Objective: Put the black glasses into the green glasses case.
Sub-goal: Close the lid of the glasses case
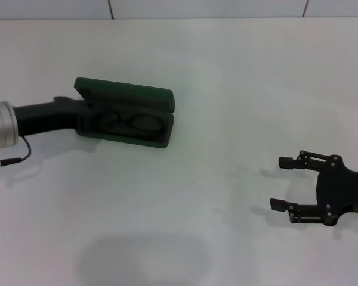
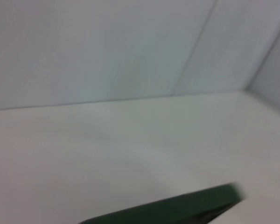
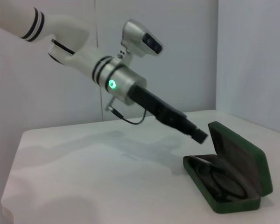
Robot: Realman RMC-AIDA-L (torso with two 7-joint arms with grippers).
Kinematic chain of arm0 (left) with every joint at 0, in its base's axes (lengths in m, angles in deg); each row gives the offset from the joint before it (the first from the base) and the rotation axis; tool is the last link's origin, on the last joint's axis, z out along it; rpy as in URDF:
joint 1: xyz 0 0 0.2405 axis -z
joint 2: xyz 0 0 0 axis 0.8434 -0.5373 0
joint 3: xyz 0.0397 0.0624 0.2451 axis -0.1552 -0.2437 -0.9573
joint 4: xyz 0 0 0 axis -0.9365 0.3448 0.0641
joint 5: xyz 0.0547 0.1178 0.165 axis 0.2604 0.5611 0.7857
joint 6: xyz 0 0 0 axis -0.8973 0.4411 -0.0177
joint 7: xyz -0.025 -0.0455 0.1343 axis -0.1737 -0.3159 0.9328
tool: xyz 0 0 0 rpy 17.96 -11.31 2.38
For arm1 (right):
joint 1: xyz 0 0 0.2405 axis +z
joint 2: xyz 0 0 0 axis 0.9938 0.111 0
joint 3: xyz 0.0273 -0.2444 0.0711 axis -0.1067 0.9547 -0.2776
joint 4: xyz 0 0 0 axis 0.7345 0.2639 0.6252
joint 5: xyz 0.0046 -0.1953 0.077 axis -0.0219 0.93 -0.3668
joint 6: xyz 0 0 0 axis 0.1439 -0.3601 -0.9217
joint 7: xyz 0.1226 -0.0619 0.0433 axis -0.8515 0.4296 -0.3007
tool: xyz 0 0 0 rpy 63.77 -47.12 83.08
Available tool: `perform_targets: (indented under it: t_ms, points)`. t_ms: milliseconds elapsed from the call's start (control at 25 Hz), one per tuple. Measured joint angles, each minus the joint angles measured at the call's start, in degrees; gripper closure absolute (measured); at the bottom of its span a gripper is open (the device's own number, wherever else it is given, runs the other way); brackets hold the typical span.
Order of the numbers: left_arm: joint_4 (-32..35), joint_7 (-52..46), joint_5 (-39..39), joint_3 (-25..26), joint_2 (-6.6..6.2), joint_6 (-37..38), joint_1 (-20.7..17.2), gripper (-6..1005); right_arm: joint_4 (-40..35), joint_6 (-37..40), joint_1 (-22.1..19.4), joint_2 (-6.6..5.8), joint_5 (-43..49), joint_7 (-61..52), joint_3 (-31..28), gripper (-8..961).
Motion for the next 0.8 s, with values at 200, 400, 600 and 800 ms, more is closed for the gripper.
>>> perform_targets:
  t_ms: [200,400,600,800]
  points:
    - [8.18,-10.74,-0.99,-0.47,2.69,1.94,-0.56,996,0.08,-0.27,0.1,0.13,0.0,0.13,-0.66,163]
    - [12.66,-19.41,-5.99,-8.33,3.65,-7.71,-0.37,997,0.16,-0.69,0.05,0.34,0.1,0.15,-0.85,163]
    - [17.82,-27.54,-7.43,-23.85,3.53,-25.41,-1.4,997,0.18,-0.77,-0.17,0.39,0.27,-0.02,-0.82,164]
    - [22.63,-38.26,-2.6,-40.02,3.39,-43.53,-3.58,996,0.18,-0.67,-0.42,0.43,0.22,-0.03,-0.81,164]
